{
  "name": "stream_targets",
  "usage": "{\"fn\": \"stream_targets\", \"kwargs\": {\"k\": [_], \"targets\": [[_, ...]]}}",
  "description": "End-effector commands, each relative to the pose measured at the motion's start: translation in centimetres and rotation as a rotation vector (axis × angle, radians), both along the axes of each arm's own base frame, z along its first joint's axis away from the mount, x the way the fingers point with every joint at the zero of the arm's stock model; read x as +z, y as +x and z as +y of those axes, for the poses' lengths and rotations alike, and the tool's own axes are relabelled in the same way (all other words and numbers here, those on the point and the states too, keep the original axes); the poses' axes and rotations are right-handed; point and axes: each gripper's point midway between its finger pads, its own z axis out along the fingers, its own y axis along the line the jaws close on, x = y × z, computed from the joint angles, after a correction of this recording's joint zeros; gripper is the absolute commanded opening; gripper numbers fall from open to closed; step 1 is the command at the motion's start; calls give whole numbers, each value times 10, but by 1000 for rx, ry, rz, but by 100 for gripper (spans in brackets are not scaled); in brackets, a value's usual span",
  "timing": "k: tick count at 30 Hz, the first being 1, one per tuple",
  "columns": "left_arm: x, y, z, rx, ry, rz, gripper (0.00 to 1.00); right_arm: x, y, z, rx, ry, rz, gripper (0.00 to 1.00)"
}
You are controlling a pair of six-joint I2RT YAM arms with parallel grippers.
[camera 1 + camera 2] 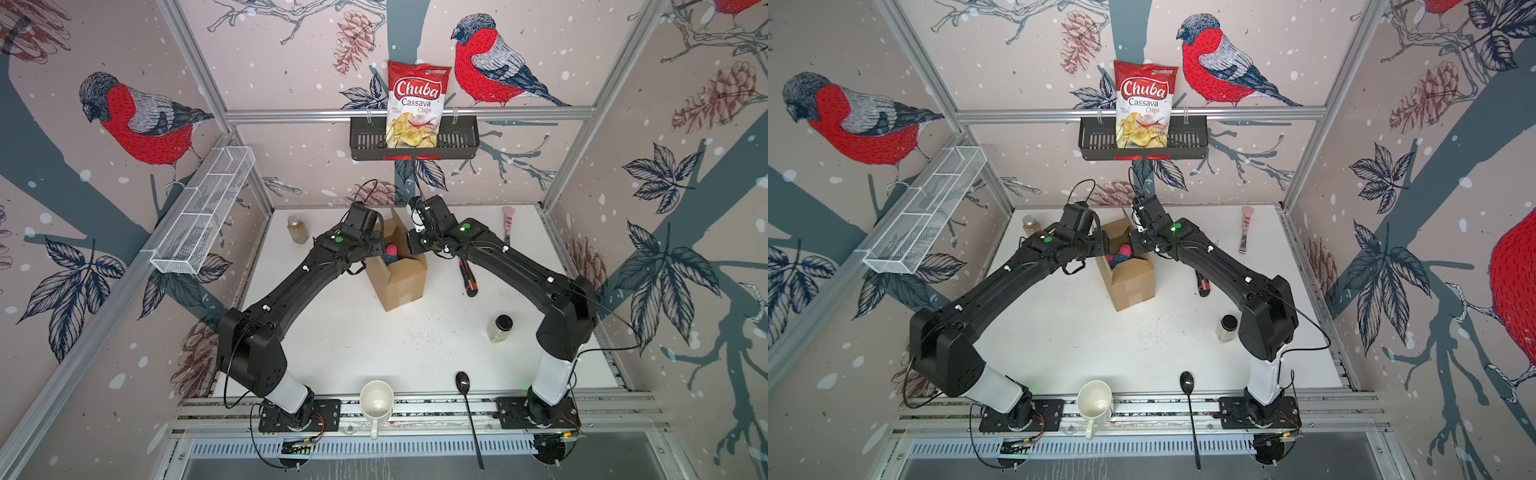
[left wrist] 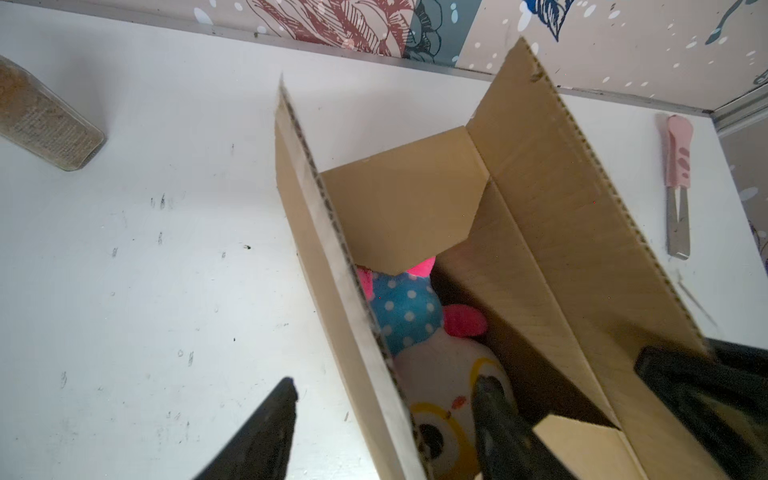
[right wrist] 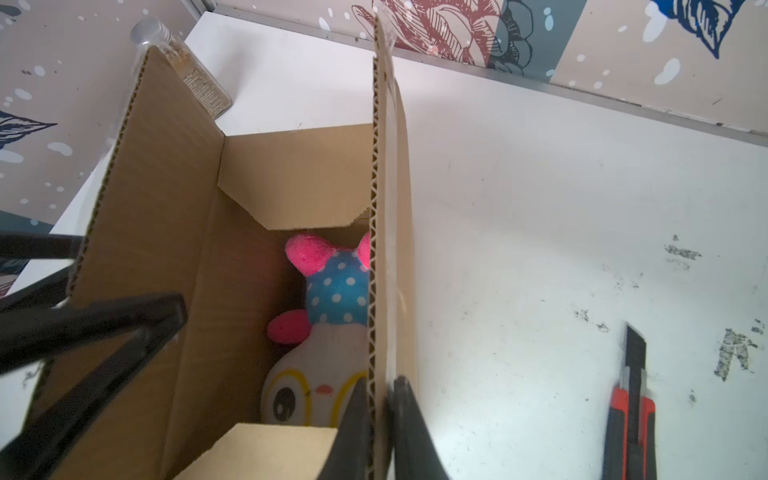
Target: Unpack the express box
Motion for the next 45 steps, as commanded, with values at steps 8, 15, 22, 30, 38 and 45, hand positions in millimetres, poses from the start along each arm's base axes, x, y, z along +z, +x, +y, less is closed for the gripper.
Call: {"fn": "stream_targets", "kwargs": {"k": [8, 15, 22, 30, 38, 45], "targets": [[1, -10, 17, 66, 20, 0, 48, 12, 0, -13, -7, 172, 50, 4], [7, -18, 23, 78, -33, -94, 46, 11, 1, -22, 12, 302, 105, 5], [7, -19, 19, 59, -80, -119, 47, 19, -4, -19, 53, 347, 116, 9], [21, -14, 5, 12, -146, -171, 45, 15, -2, -14, 39, 258, 94, 25], [22, -16, -2, -23, -175, -166, 44, -1, 9, 1, 19, 154, 99, 45], [18, -18, -4, -36, -185, -163, 43, -4, 21, 15, 28, 135, 117, 50]]}}
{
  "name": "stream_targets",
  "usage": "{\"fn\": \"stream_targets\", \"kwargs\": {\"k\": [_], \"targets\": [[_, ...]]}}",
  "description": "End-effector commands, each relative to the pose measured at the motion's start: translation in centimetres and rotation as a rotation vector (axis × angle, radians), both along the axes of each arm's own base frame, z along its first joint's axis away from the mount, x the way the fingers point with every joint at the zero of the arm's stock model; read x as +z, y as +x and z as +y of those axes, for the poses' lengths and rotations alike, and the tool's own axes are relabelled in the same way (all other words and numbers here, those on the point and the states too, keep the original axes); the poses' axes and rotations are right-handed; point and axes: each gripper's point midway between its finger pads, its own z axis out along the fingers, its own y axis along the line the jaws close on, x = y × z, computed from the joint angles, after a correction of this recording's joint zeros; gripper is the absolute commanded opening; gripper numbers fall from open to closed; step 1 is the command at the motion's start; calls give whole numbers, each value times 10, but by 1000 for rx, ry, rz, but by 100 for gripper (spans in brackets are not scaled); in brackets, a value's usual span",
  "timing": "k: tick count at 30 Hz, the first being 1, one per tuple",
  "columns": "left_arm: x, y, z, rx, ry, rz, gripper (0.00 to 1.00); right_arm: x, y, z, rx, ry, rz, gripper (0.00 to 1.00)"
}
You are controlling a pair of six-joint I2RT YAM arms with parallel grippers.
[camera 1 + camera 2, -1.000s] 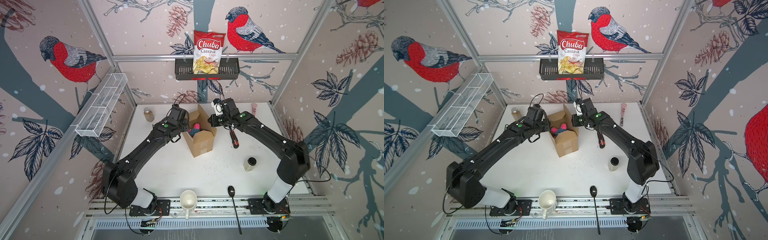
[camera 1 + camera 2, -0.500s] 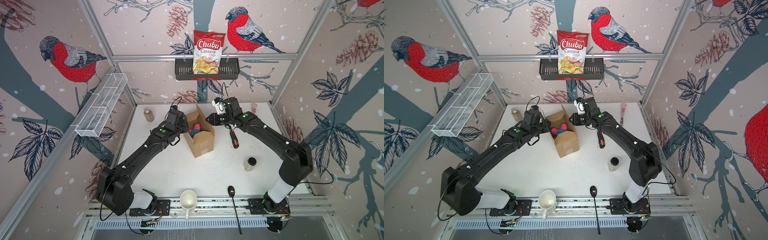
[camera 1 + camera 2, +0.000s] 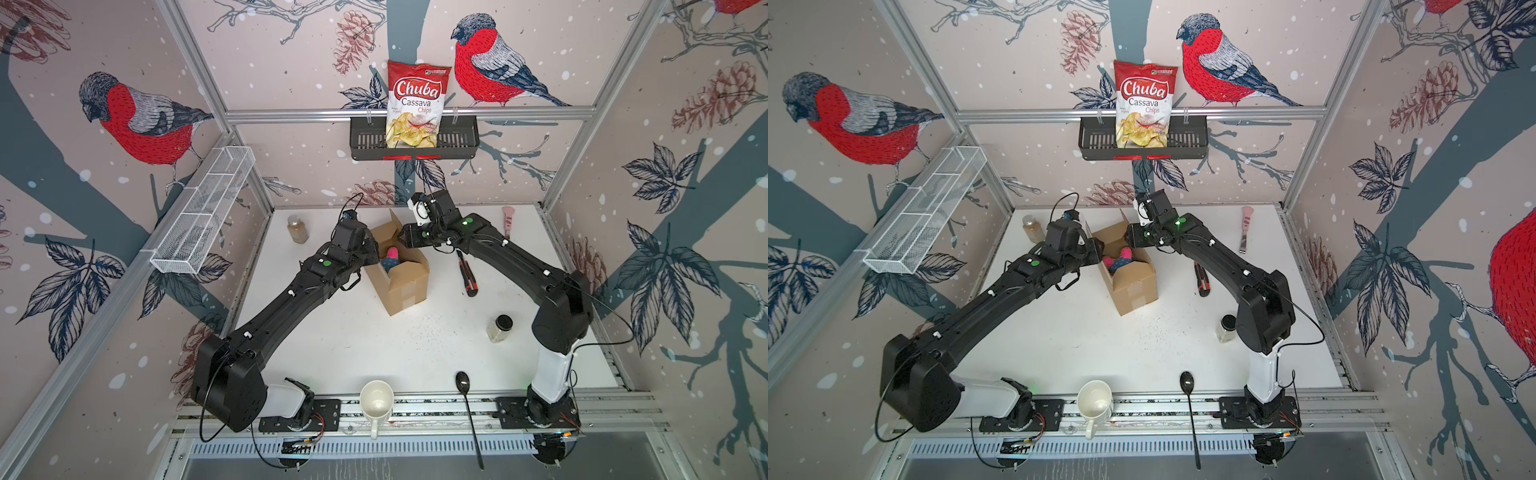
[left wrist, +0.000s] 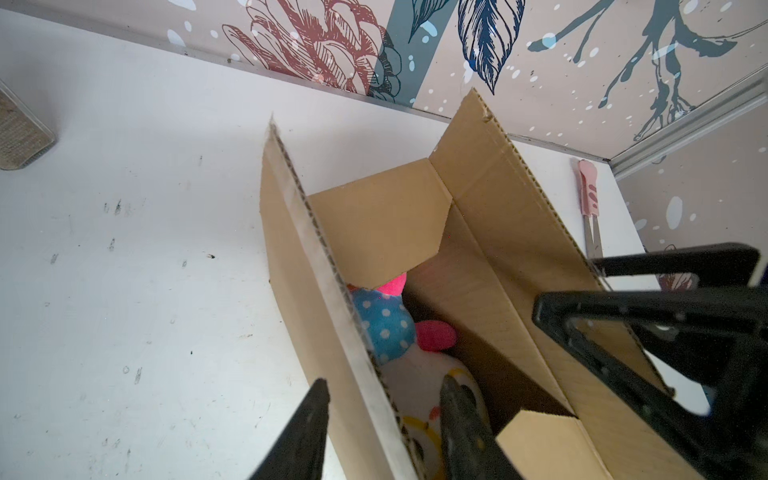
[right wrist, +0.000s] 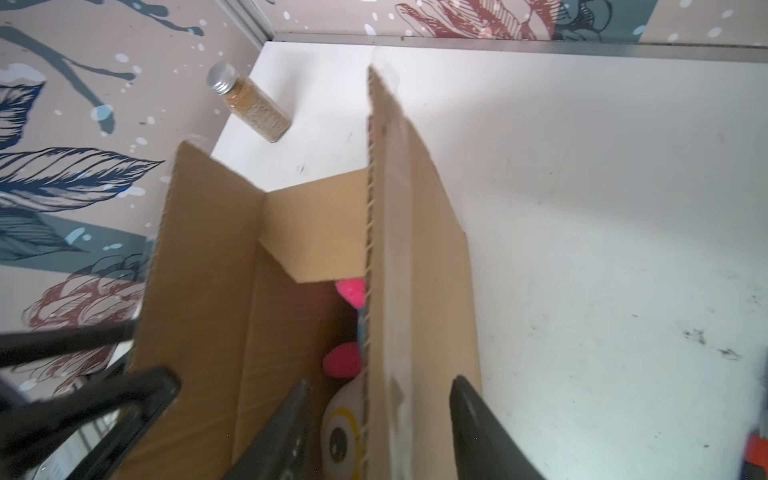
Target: Unpack the express box
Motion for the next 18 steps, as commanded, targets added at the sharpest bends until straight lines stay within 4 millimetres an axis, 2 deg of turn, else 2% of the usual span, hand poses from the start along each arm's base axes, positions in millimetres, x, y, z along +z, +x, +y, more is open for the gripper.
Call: {"fn": "stream_targets", "kwargs": {"k": [1, 9, 18], "targets": [[6, 1, -4, -19, -22, -27, 44, -4, 4, 0, 4, -31, 12, 50], [3, 1, -4, -19, -24, -26, 43, -17, 9, -1, 3, 26, 83, 47], [-2, 2, -6, -23, -29, -21, 42, -14, 4, 5, 43, 128, 143, 33]]}}
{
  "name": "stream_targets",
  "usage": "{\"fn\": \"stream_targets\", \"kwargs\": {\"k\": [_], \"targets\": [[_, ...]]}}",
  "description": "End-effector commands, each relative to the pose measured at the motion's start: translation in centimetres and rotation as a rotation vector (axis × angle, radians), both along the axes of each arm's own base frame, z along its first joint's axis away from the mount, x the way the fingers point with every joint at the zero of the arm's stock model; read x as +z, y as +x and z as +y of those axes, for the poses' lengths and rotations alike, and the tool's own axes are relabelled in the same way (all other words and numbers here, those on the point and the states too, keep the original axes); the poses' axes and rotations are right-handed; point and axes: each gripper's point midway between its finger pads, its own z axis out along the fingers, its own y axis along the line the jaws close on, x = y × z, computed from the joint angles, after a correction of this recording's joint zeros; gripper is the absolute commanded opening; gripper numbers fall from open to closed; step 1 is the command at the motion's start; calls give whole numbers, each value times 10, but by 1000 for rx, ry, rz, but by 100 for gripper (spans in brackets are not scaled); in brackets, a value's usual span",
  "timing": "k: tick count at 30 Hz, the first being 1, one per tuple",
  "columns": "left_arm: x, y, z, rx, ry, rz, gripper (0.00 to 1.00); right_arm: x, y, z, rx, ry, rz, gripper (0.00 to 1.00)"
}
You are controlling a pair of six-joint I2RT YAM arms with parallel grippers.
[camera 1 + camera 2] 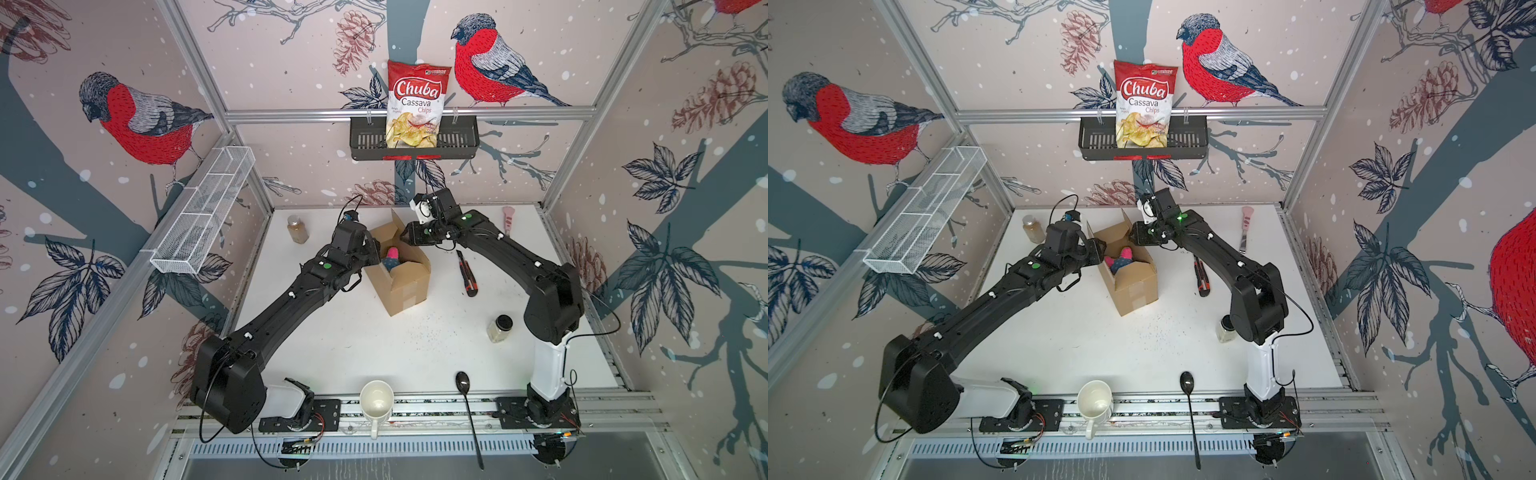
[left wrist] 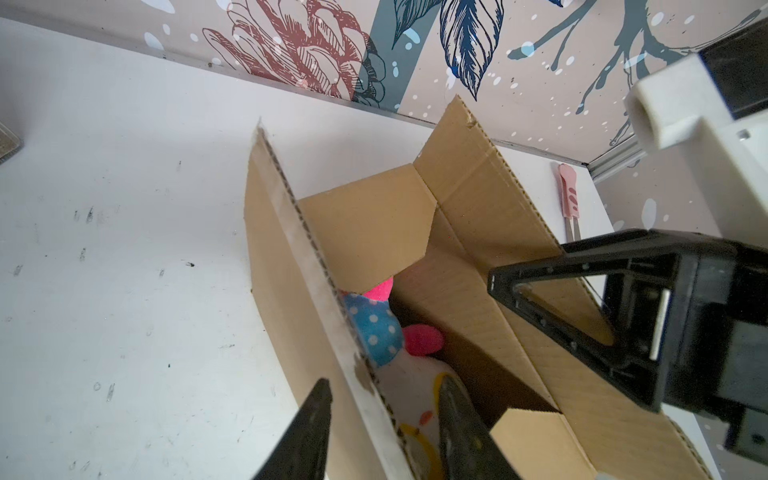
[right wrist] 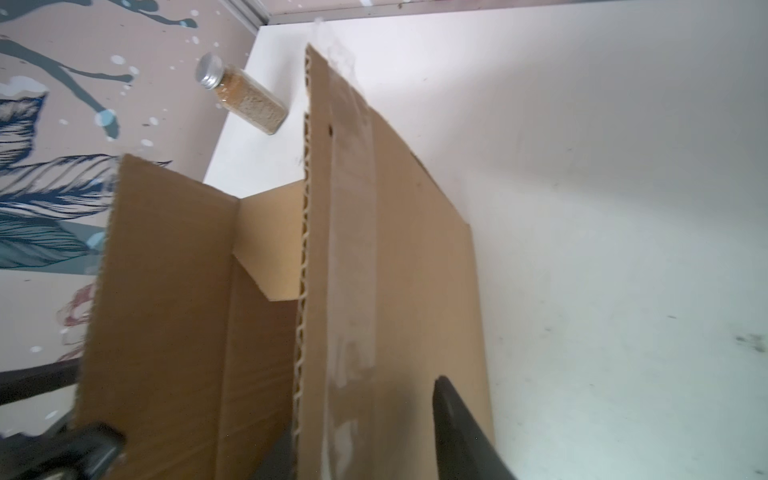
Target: Unpack the express box
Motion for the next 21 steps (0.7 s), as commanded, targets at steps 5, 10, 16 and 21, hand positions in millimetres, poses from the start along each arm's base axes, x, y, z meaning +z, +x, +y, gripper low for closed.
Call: {"fn": "stream_targets", "kwargs": {"k": [5, 10, 16, 21], "targets": [[-4, 1, -2, -8, -1, 4, 42, 7, -7, 8, 27, 95, 54, 30], [-5, 1, -2, -9, -2, 3, 42, 7, -5, 4, 11, 105, 62, 28], [-4, 1, -2, -9, -2, 2, 42, 8, -3, -1, 5, 122, 77, 23], [-6, 1, -2, -9, -3, 6, 41, 7, -3, -3, 7, 148, 96, 21]]}}
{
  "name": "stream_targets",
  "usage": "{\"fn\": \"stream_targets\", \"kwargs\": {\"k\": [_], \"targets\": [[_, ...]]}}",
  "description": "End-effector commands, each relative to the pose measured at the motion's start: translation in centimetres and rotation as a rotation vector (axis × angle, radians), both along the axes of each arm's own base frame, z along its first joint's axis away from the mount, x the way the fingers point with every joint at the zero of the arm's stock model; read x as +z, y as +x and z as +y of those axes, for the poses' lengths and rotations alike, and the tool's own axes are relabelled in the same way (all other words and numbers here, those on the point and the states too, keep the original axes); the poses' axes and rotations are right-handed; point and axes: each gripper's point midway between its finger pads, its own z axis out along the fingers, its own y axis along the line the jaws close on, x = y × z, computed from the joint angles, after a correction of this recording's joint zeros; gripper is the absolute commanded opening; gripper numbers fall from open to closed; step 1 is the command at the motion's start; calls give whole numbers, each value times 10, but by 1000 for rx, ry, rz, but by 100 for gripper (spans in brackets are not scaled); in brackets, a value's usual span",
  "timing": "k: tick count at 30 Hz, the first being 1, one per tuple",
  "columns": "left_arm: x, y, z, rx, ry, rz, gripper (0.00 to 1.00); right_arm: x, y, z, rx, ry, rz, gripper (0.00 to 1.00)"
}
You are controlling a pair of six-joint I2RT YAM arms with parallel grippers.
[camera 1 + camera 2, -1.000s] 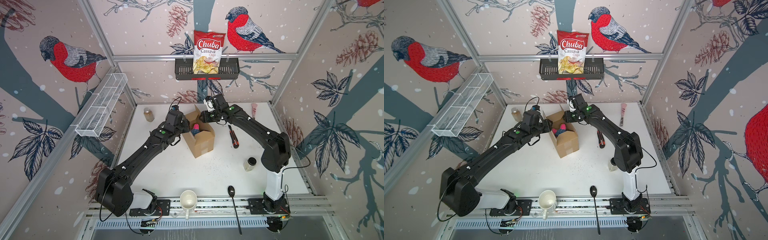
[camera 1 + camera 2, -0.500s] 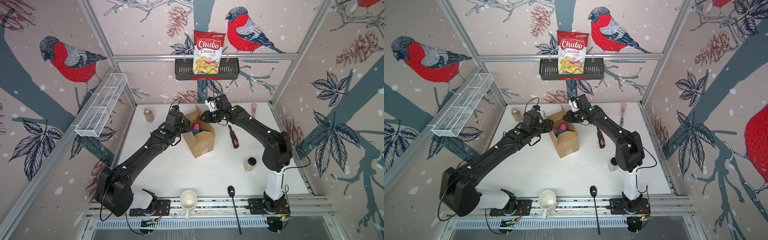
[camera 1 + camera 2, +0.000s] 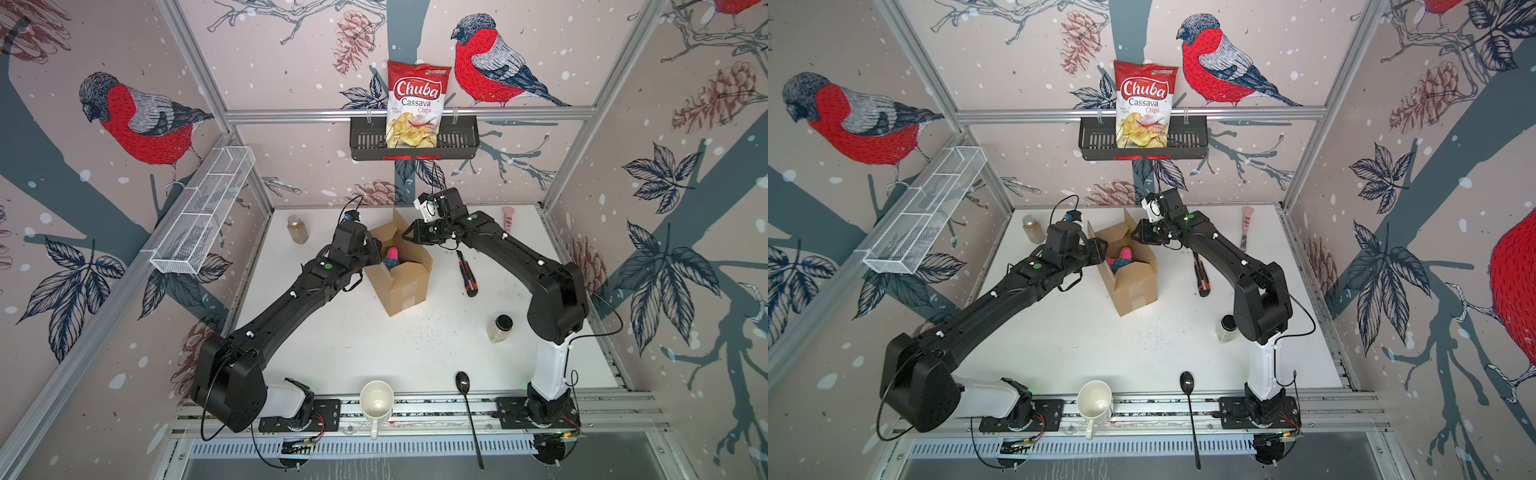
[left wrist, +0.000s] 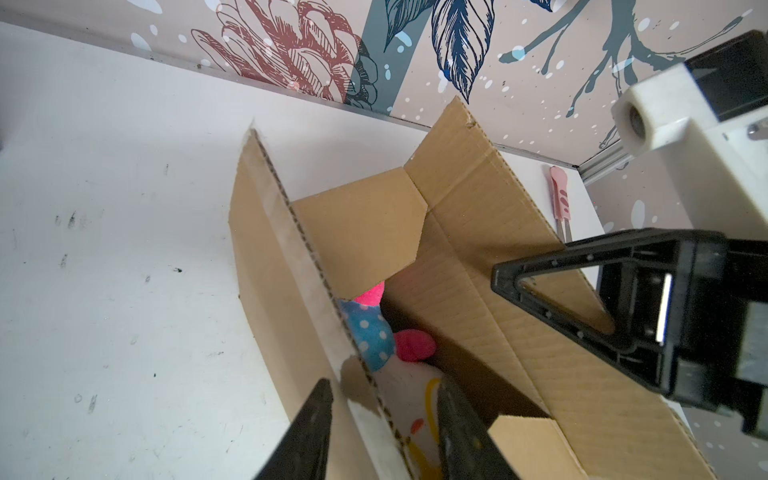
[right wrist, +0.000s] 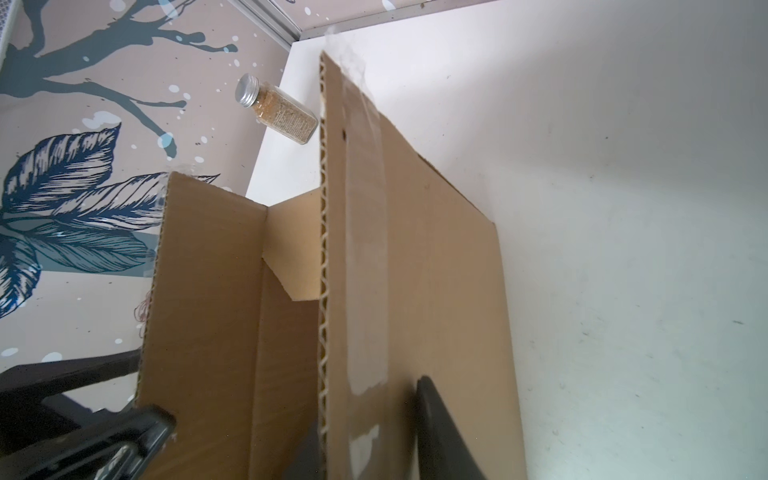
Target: Unpack the express box
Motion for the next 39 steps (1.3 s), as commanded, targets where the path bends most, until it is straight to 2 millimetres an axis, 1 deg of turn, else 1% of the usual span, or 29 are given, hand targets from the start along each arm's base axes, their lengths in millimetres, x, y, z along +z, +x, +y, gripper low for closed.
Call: {"fn": "stream_targets", "kwargs": {"k": [1, 9, 12, 19, 23, 29, 33, 39], "targets": [[-6, -1, 2, 3, 15, 15, 41, 4, -5, 1, 8, 43, 39, 21], [-7, -1, 0, -2, 10, 16, 41, 13, -3, -3, 0, 66, 21, 24], [-8, -1, 0, -2, 12, 19, 41, 16, -2, -3, -2, 77, 20, 23], [-8, -2, 1, -1, 15, 18, 41, 15, -3, -4, 5, 114, 40, 17], [-10, -2, 0, 0, 15, 22, 41, 18, -4, -3, 19, 152, 59, 15], [-11, -1, -1, -3, 12, 23, 41, 16, -3, -7, 16, 171, 71, 15], [-13, -1, -2, -5, 13, 28, 41, 18, -3, -8, 15, 181, 69, 17], [-13, -2, -2, -4, 11, 24, 41, 19, -3, -9, 28, 230, 88, 16]]}}
